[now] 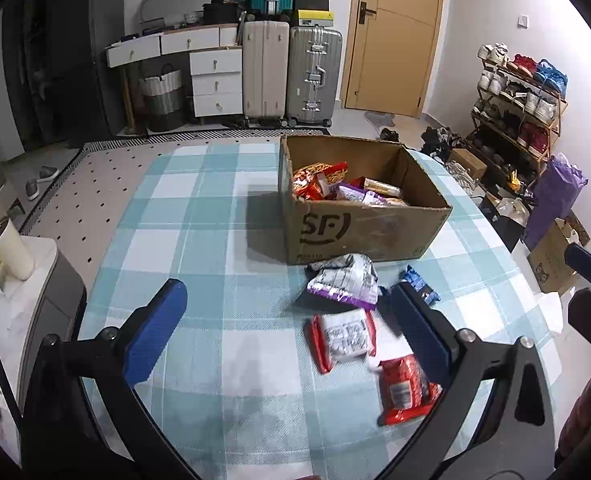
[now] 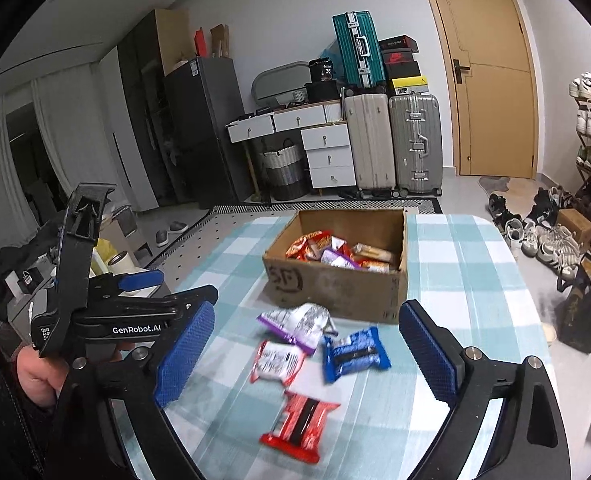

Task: Organize snacks
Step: 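Move both empty tools back over the remaining snacks, then grasp the red bar-shaped snack bag with the right tool, then grasp the white bag with red edge with the left tool while the right tool holds its bag, then lift both held bags toward the cardboard box, then open both tools to drop the bags into the cardboard box, then move both empty tools back over the remaining snacks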

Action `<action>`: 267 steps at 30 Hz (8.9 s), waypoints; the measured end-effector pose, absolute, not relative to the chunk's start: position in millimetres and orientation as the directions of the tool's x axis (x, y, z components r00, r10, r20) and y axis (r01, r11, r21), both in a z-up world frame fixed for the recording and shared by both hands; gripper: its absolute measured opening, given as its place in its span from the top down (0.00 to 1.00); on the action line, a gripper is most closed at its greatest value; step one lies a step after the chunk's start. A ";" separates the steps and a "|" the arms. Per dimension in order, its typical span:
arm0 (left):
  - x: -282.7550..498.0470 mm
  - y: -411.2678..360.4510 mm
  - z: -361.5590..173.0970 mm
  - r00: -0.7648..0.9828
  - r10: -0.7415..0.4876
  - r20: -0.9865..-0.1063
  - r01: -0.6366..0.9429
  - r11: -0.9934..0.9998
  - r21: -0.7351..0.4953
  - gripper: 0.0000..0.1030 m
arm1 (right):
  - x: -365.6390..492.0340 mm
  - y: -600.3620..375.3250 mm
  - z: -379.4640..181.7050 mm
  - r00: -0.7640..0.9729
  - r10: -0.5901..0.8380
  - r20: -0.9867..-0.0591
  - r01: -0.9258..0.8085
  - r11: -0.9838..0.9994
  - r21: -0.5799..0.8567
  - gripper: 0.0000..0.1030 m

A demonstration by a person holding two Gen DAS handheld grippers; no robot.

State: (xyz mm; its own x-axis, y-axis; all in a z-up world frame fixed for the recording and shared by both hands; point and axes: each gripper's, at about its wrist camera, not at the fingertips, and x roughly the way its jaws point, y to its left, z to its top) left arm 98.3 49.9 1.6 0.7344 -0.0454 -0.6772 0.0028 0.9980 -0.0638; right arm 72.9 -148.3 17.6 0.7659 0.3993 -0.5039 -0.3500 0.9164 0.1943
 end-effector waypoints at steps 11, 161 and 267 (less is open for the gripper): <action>63.0 43.9 -31.5 0.741 -0.028 -0.671 -0.013 0.998 -0.055 0.01 | 51.1 -145.2 -26.4 0.741 0.387 -0.550 -0.313 0.922 0.227 0.05; 150.0 44.5 53.2 0.728 -0.269 -0.631 0.187 0.963 -0.195 0.58 | 155.6 -122.7 32.7 0.741 0.421 -0.522 -0.405 0.902 0.152 0.61; 134.0 10.9 15.5 0.765 -0.102 -0.636 0.125 0.992 -0.009 0.01 | 129.5 -165.6 -7.3 0.764 0.355 -0.539 -0.318 0.934 0.165 0.16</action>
